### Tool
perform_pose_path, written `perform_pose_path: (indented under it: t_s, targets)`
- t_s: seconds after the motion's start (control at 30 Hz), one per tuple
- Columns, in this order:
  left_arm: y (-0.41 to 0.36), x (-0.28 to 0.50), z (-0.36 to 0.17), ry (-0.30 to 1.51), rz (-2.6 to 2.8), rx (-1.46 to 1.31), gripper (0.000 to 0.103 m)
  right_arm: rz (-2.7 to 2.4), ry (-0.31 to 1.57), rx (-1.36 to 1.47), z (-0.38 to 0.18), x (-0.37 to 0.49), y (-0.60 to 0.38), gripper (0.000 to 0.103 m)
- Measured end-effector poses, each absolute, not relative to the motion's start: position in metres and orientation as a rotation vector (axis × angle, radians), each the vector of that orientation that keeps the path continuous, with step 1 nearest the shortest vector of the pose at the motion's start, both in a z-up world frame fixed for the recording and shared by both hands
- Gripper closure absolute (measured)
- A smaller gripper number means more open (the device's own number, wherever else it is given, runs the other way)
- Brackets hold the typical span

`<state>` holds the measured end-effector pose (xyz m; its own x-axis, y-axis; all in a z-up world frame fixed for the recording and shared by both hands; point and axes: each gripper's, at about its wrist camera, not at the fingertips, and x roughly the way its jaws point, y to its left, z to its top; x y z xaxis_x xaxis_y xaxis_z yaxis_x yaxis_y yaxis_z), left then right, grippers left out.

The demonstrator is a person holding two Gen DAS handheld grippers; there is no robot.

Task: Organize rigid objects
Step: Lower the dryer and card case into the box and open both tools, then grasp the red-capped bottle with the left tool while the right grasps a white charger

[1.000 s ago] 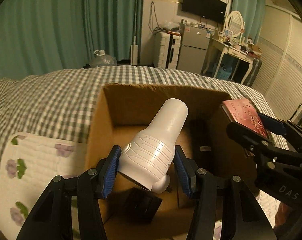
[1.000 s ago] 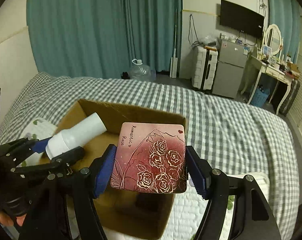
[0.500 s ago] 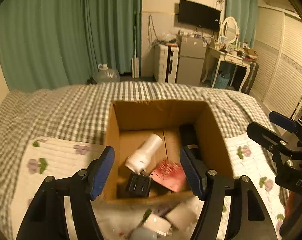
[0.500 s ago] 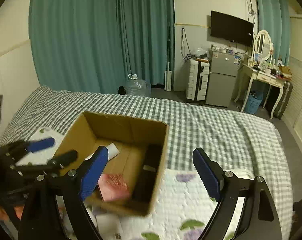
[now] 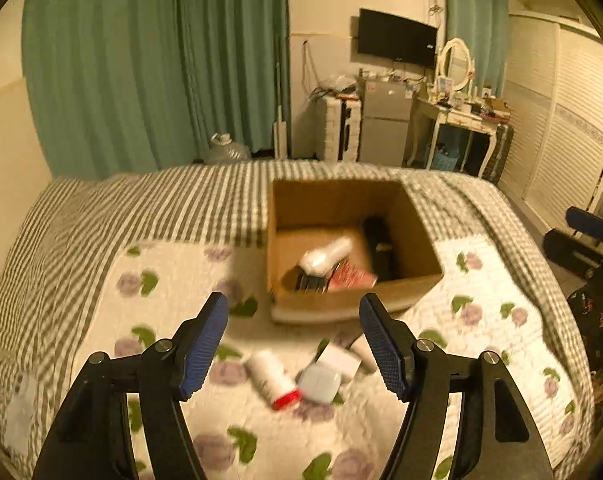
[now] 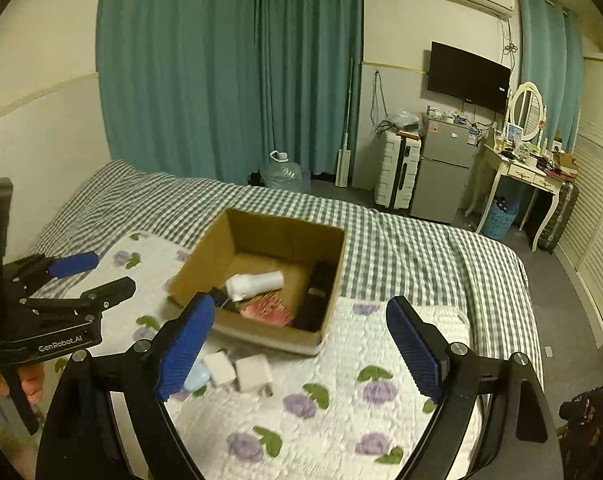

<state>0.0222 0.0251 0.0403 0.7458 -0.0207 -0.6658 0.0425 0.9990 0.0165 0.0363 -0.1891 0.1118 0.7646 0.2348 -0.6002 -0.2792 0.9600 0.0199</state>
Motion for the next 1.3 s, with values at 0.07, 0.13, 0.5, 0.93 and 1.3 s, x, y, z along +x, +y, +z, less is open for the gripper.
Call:
perform_pose_path:
  t_s: [0.07, 0.13, 0.5, 0.93, 1.3]
  targets:
    - [0.034, 0.019, 0.024, 0.75, -0.026, -0.001, 0.032, 0.289, 0.65, -0.059, 0.1, 0.031, -0.185, 0.015]
    - [0.043, 0.019, 0.002, 0.781, -0.023, -0.044, 0.032, 0.294, 0.674, -0.064, 0.082, 0.033, -0.177, 0.015]
    - [0.055, 0.049, -0.102, 0.97, 0.082, 0.013, 0.032, 0.359, 0.835, -0.18, -0.037, 0.069, -0.142, 0.015]
    - [0.049, 0.07, -0.13, 1.062, 0.027, -0.028, 0.064, 0.363, 0.938, -0.183, -0.093, 0.092, -0.154, 0.015]
    - [0.046, 0.054, -0.101, 0.991, 0.032, -0.035, 0.066, 0.405, 0.942, -0.216, -0.099, 0.098, -0.131, 0.017]
